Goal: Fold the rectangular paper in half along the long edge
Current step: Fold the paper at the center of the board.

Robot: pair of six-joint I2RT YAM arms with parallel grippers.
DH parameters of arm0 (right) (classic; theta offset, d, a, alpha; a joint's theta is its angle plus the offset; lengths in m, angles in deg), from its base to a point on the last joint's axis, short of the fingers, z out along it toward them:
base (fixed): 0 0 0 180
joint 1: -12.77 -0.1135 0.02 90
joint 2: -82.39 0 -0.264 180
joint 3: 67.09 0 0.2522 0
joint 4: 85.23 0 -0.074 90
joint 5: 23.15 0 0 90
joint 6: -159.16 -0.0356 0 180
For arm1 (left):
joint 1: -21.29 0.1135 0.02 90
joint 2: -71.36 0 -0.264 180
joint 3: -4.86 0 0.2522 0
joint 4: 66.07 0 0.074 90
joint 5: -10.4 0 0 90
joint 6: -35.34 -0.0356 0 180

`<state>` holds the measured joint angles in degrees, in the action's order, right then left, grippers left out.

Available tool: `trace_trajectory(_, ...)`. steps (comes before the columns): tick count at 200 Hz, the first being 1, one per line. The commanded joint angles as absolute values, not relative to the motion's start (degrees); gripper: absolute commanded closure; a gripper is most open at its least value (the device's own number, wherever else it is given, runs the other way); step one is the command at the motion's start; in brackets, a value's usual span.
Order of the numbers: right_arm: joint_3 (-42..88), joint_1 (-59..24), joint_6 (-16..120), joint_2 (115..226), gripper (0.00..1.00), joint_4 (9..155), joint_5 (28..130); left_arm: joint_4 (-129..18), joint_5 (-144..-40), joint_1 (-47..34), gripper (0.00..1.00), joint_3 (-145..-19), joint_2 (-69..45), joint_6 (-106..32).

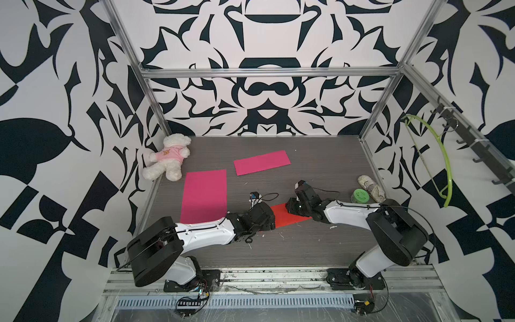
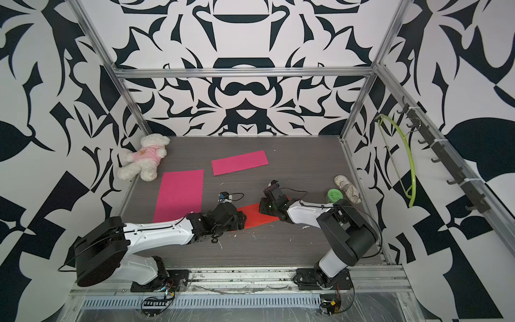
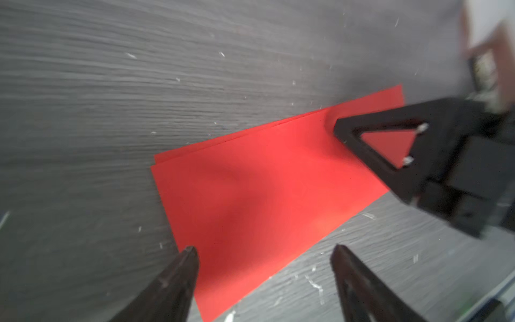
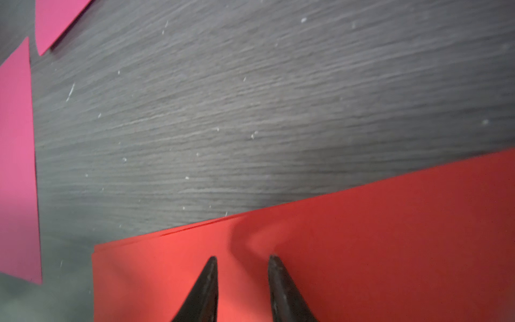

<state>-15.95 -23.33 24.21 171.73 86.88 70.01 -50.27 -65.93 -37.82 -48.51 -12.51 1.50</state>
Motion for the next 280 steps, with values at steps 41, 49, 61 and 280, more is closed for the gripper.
trace_trajectory(41, -16.98, -23.27, 28.0, 160.47, 0.44, 83.32, 73.36, -45.45, -80.06, -36.3, 0.69, -57.01, -23.69, -1.13)
trace_trajectory(49, -17.18, -23.27, 28.33, 159.29, 0.46, 82.13, 73.84, -44.66, -80.13, -36.06, 0.7, -57.3, -24.44, -1.23)
trace_trajectory(61, -17.38, -23.27, 28.77, 157.6, 0.48, 79.98, 74.66, -43.43, -79.82, -35.52, 0.72, -57.5, -25.28, -1.44)
trace_trajectory(280, -16.33, -31.37, 27.67, 167.92, 1.0, 80.06, 81.61, -40.54, -80.48, -33.82, 0.86, -54.47, -27.25, -4.24)
